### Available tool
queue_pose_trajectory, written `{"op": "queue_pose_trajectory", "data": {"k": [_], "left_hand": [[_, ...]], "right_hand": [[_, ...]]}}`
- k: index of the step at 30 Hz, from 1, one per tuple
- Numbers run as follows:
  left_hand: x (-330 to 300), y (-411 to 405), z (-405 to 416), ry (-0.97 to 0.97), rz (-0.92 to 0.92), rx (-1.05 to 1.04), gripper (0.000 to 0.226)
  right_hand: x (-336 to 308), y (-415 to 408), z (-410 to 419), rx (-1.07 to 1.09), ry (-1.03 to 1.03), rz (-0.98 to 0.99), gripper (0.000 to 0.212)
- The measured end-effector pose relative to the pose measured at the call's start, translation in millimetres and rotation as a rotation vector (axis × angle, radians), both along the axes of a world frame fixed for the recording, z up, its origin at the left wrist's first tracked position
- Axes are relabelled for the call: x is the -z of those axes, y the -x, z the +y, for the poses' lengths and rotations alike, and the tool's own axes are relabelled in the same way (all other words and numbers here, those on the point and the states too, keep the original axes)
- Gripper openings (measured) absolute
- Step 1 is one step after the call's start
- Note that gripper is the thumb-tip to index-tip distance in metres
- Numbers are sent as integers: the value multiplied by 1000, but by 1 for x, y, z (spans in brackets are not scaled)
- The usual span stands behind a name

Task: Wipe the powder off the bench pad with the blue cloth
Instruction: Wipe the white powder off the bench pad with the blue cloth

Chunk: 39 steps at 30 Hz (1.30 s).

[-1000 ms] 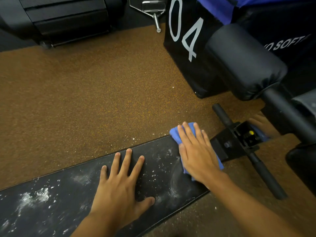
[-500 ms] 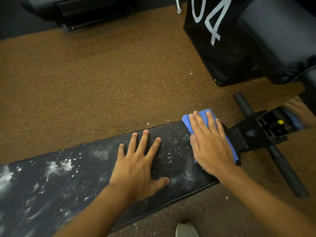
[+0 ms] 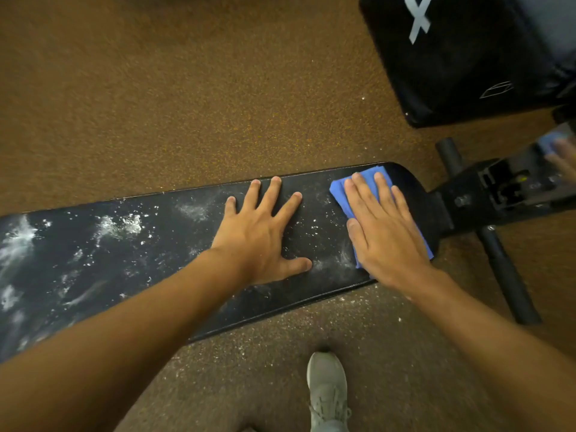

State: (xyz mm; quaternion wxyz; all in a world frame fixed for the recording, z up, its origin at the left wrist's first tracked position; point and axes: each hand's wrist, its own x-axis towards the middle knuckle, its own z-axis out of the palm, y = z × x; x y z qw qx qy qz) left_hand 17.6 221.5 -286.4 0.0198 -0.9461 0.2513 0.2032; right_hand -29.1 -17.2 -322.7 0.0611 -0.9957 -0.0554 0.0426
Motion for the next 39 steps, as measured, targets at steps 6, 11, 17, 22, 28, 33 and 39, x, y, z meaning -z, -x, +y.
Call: {"op": "queue_pose_trajectory", "data": {"k": [6,11,17,22,28,33,39], "left_hand": [[5,-2,4,15,-17,12,120],[5,-2,4,10,-24,12,122],[-1,-1,1,-7,15,5,122],[-1,0,0,-12,28,-7,122],[1,-1,2,-21,40,-7,120],[1,-2,1,-20,31,-11,120],[-2,6,4,-17,10,-22,115]], "right_hand": [[1,-37,-12,195,-3,-21,63],[-1,-19,-1,107,-39,-17,64],[-2,-19,-39,-51,26,10,65],[2,-34,-6,88,-5,-25,65],[-4,4,-44,-175,1,18,64],[3,-54,0,129,19,-44,67],[-3,6,-28,-198,20,14,65]]}}
